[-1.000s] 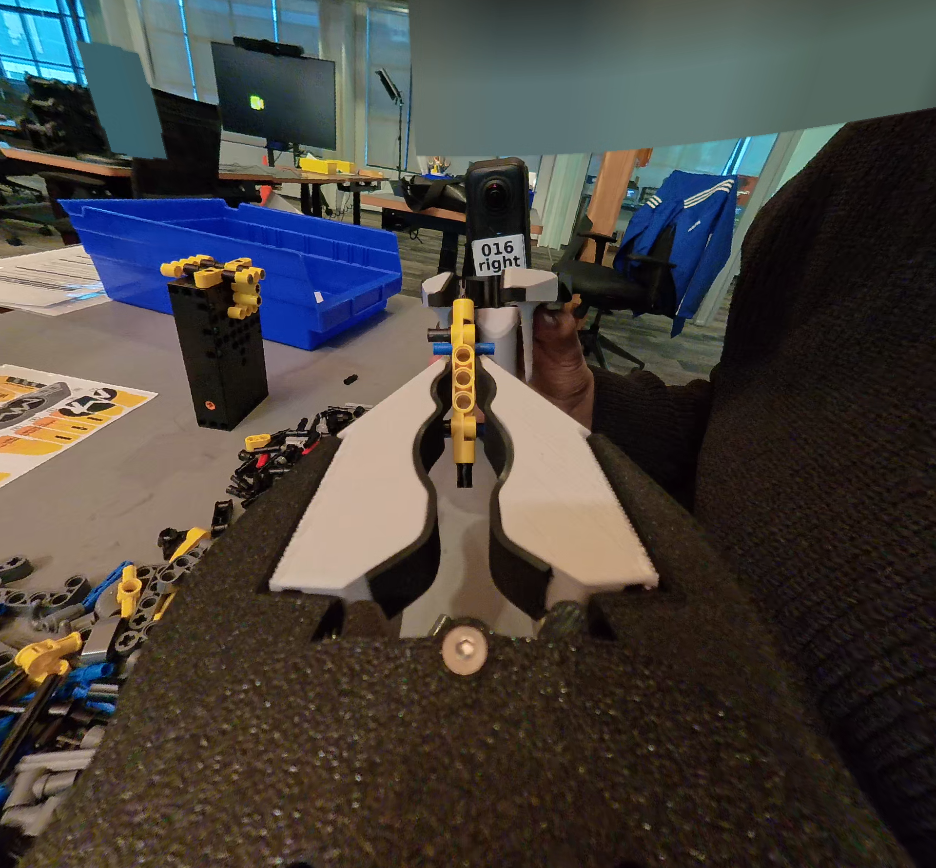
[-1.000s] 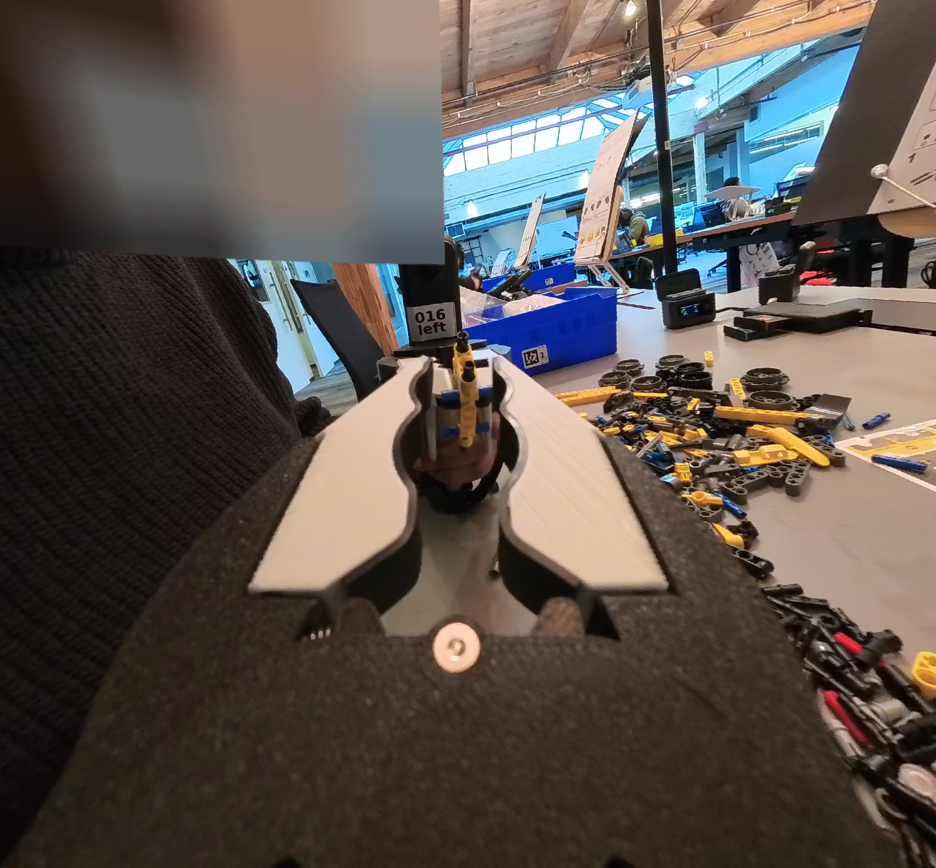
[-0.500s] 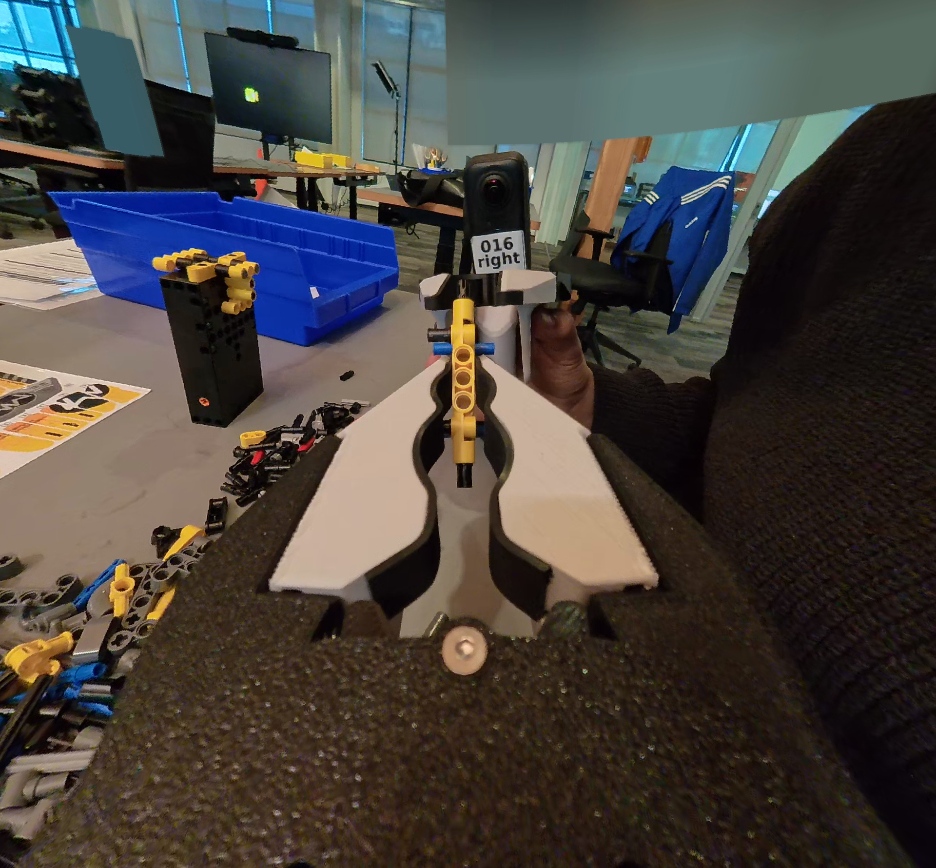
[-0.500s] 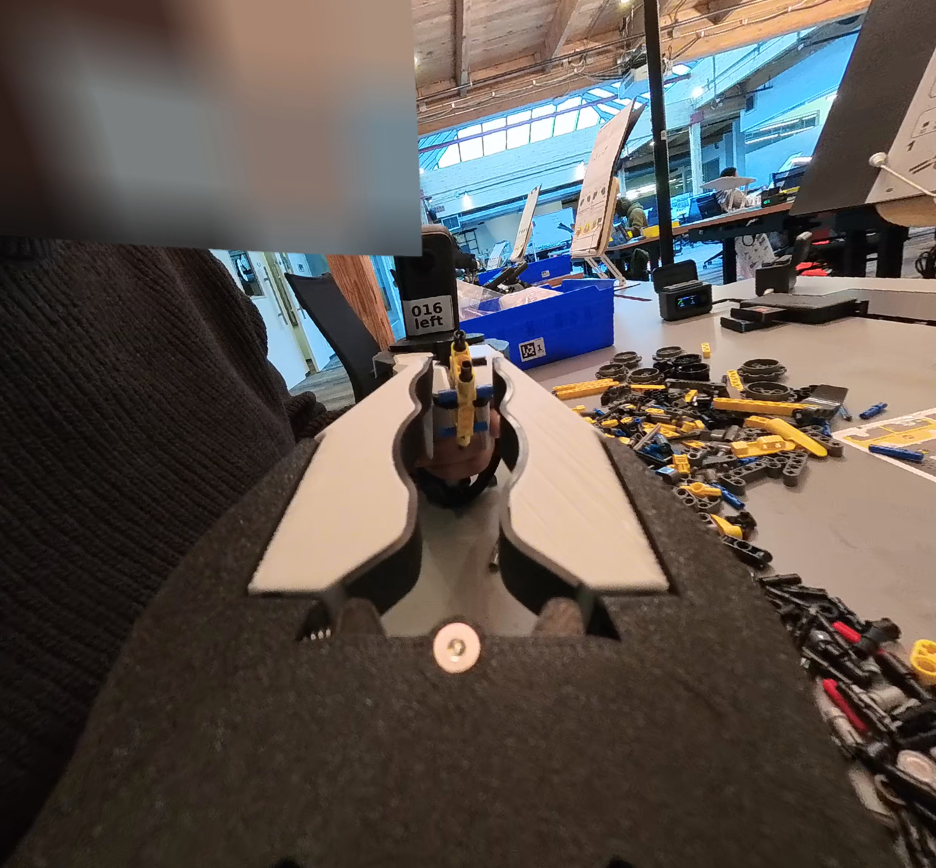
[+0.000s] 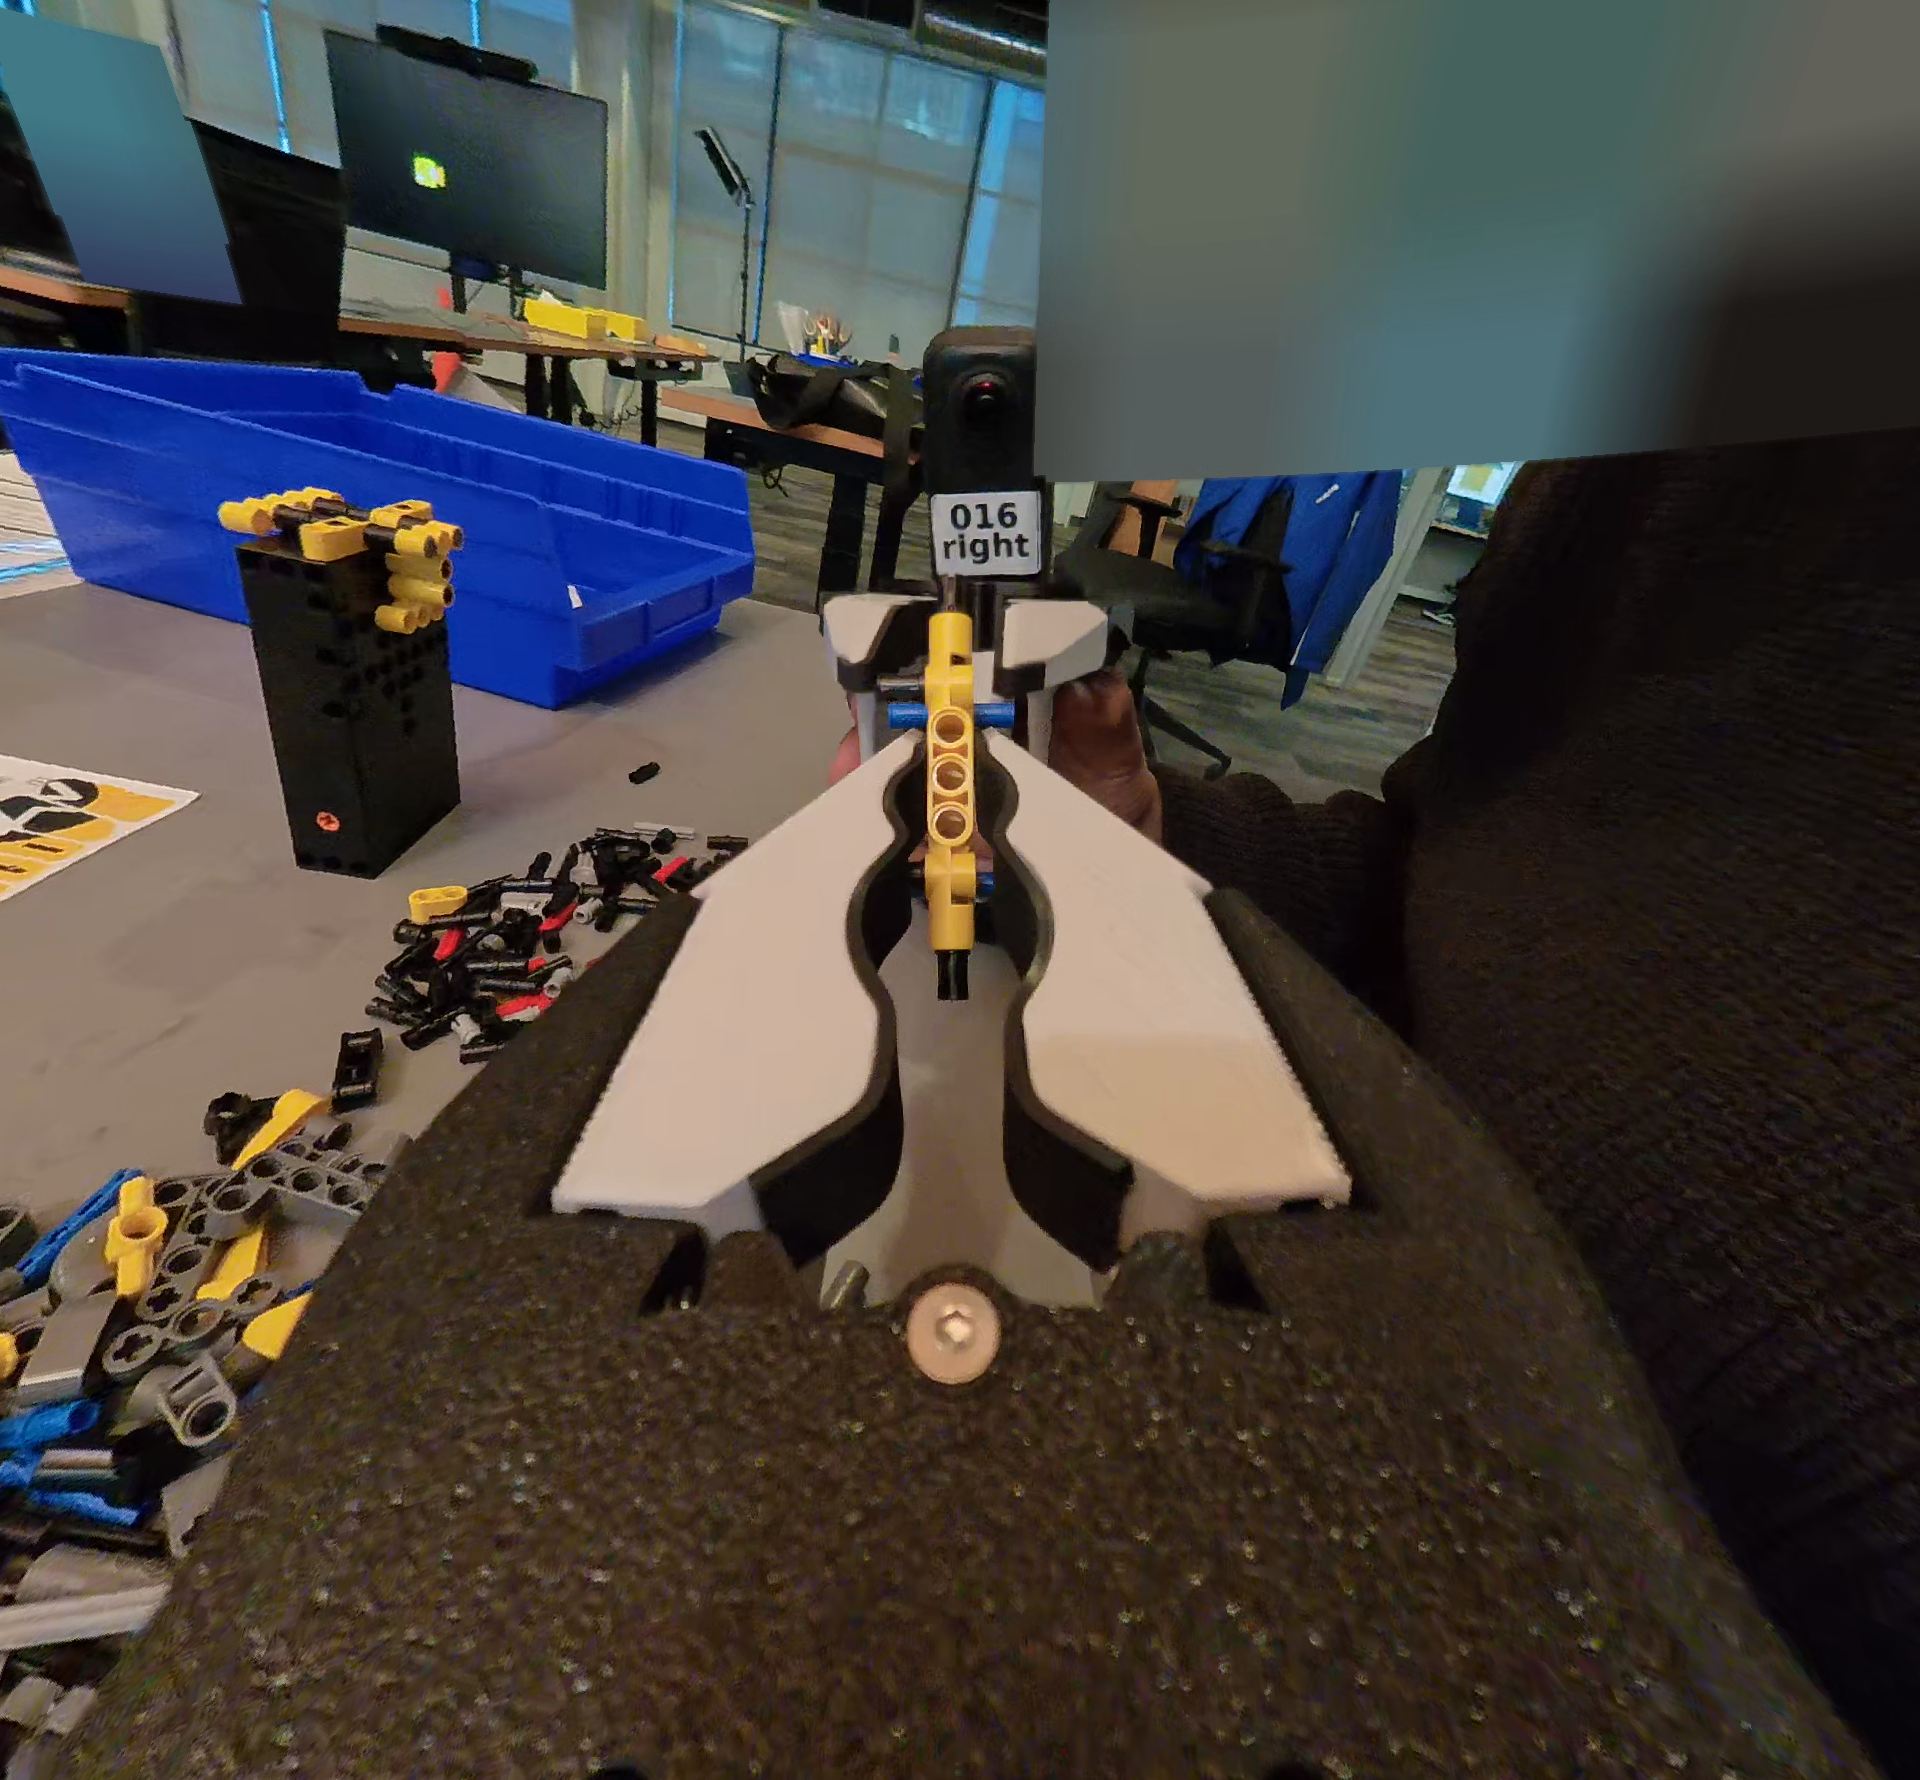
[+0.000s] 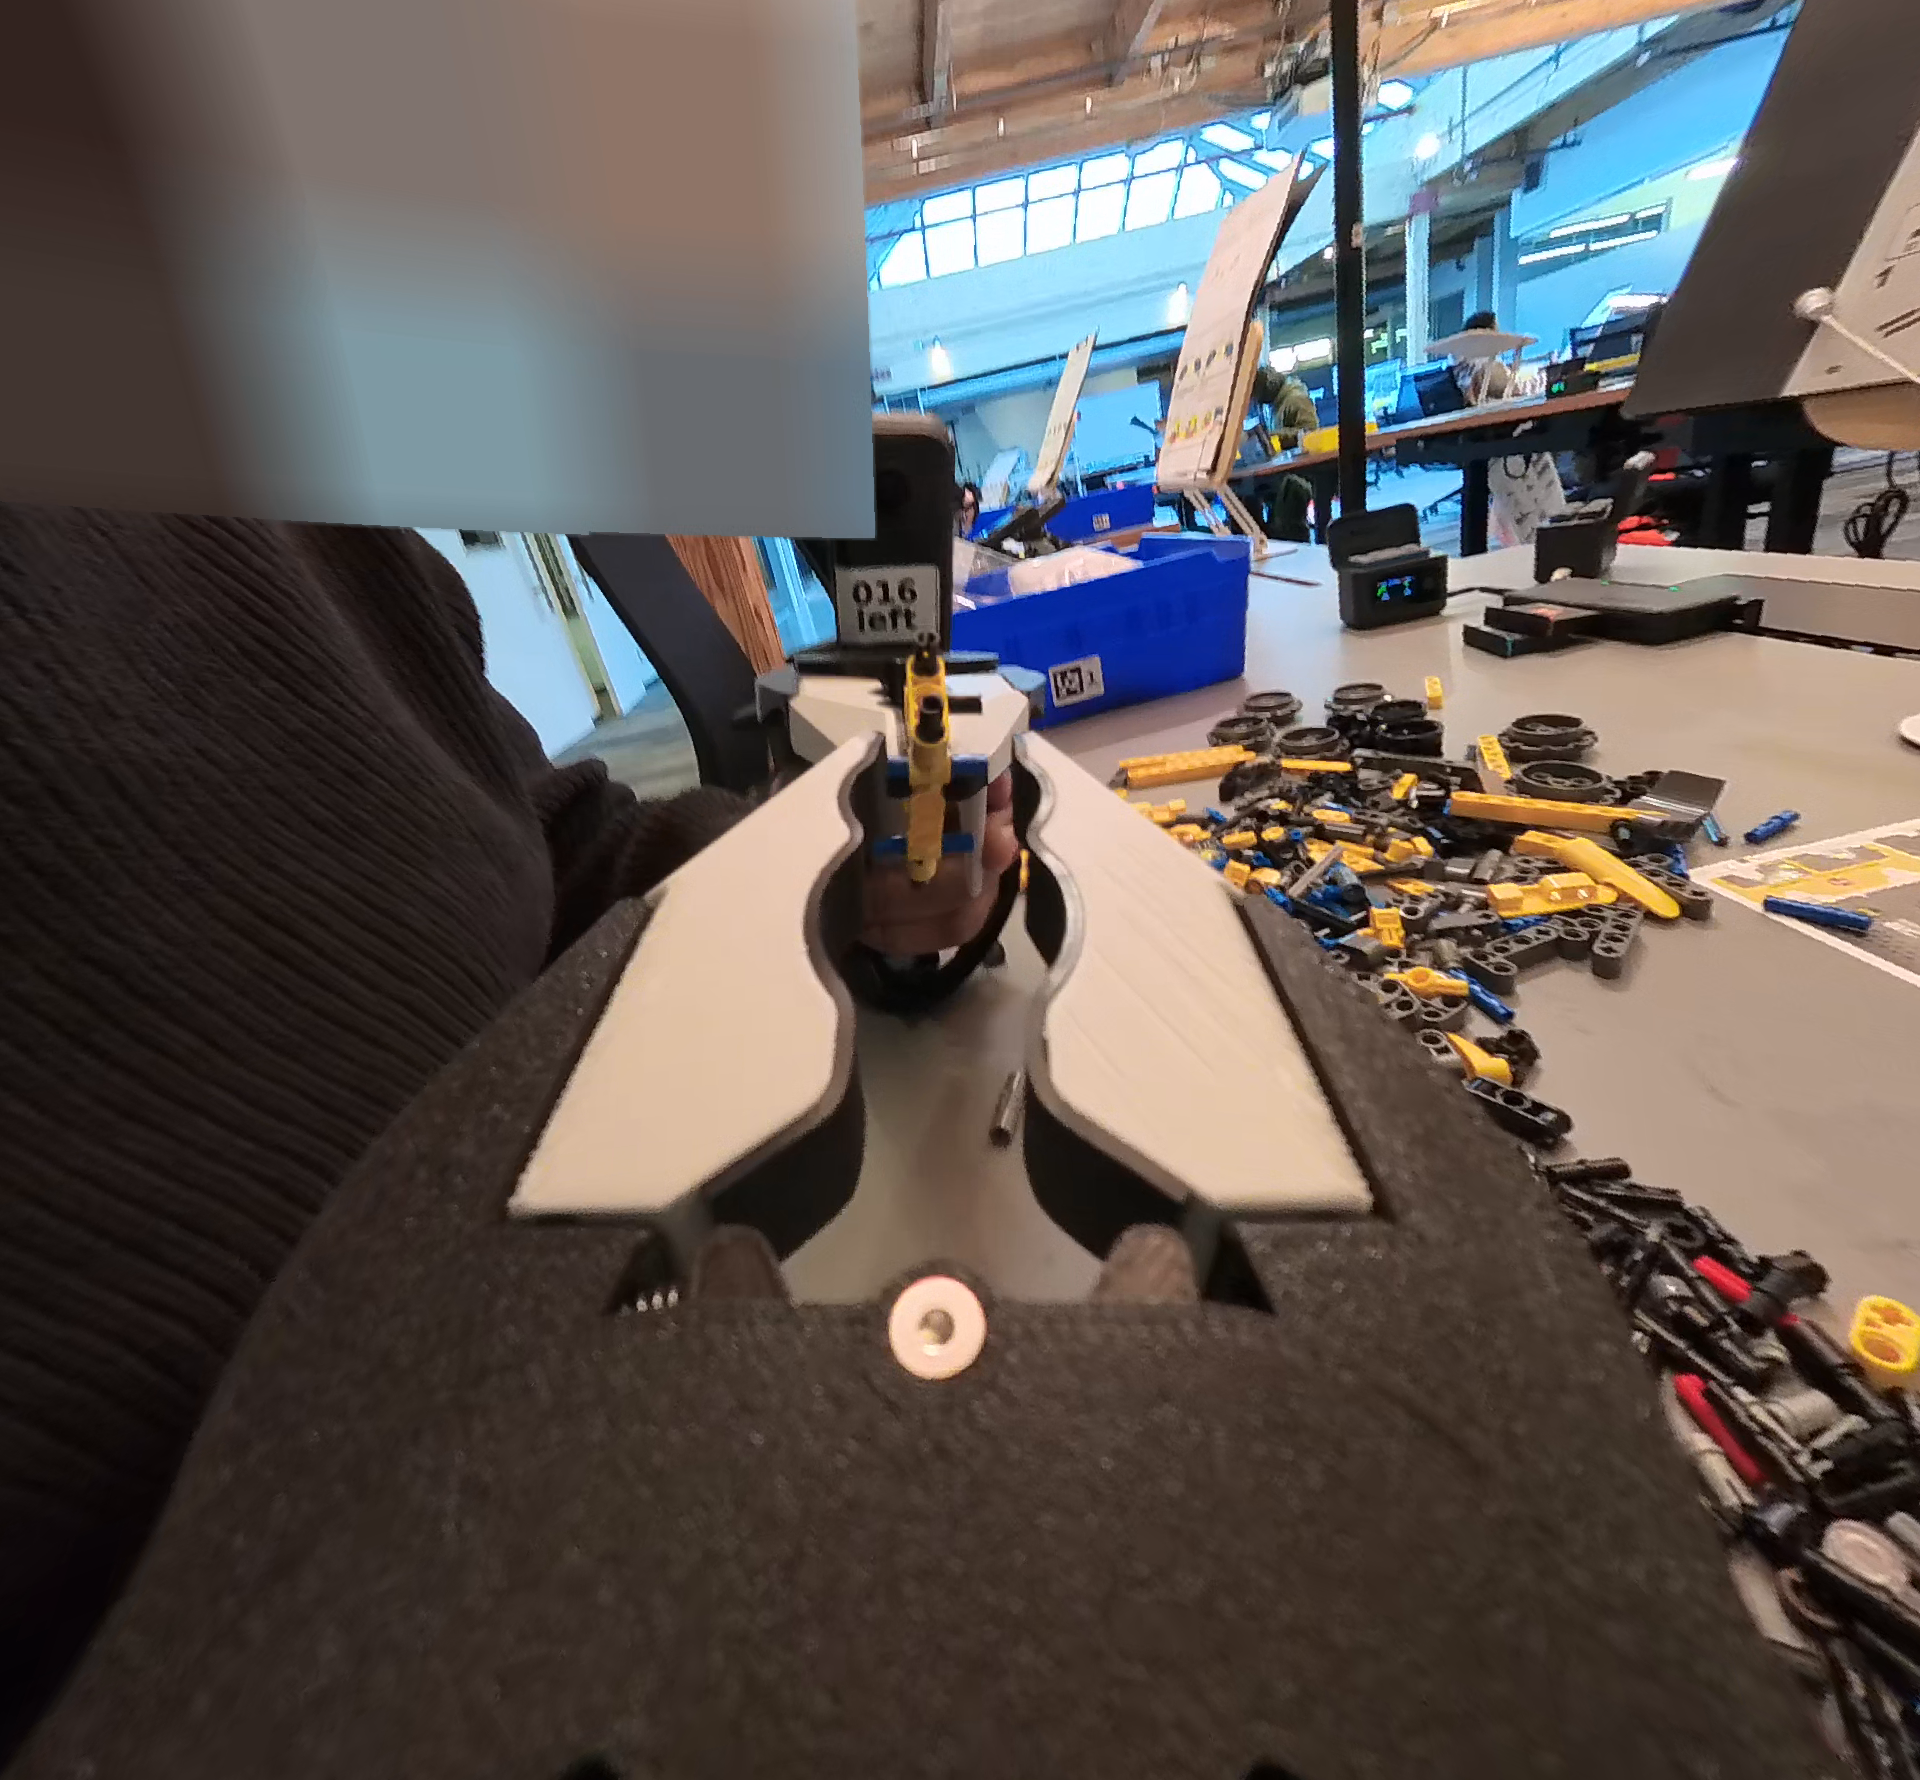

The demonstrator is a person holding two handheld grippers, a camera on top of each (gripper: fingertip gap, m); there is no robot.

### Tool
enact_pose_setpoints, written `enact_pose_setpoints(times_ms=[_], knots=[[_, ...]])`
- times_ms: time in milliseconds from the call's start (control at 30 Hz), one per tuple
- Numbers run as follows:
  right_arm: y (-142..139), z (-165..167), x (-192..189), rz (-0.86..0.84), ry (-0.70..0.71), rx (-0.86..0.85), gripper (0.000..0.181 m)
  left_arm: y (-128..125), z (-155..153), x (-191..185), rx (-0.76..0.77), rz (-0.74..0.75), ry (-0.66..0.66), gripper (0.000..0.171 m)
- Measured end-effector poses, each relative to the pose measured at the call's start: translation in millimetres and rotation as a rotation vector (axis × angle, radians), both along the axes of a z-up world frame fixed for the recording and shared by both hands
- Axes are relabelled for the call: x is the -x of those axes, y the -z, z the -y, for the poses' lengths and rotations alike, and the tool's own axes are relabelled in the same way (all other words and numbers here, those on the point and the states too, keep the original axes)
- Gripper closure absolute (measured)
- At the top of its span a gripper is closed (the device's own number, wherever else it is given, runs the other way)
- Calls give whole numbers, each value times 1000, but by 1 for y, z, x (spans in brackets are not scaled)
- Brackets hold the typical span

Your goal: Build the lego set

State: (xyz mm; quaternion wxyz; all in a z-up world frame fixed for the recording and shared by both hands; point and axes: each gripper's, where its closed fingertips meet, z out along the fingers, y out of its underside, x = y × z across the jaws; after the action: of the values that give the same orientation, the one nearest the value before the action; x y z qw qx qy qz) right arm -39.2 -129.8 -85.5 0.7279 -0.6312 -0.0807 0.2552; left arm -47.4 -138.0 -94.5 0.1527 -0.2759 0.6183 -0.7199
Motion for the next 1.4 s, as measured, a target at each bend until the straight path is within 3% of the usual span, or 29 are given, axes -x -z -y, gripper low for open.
enact_pose_setpoints(times_ms=[167,300,500,633,867,1133,1267,1400], knots=[[0,0,2,42,15,-4,159,0,0,0,5,-4,2,164],[-1,2,8,77,1,-24,170,0,2,2,9,-9,24,164],[-2,4,14,26,-66,-17,169,1,7,6,-1,-5,53,164],[-2,5,13,108,-8,-26,174,2,7,4,-5,-11,35,162],[-12,9,-15,84,155,-68,174,-2,-11,-11,-26,40,-165,147],[-9,5,-47,69,388,-18,174,8,-15,-22,-290,171,-412,146],[-1,-2,-52,-37,429,78,174,14,-19,-28,-381,169,-520,129],[6,-9,-49,-55,432,154,174,14,-19,-29,-430,201,-567,128]])
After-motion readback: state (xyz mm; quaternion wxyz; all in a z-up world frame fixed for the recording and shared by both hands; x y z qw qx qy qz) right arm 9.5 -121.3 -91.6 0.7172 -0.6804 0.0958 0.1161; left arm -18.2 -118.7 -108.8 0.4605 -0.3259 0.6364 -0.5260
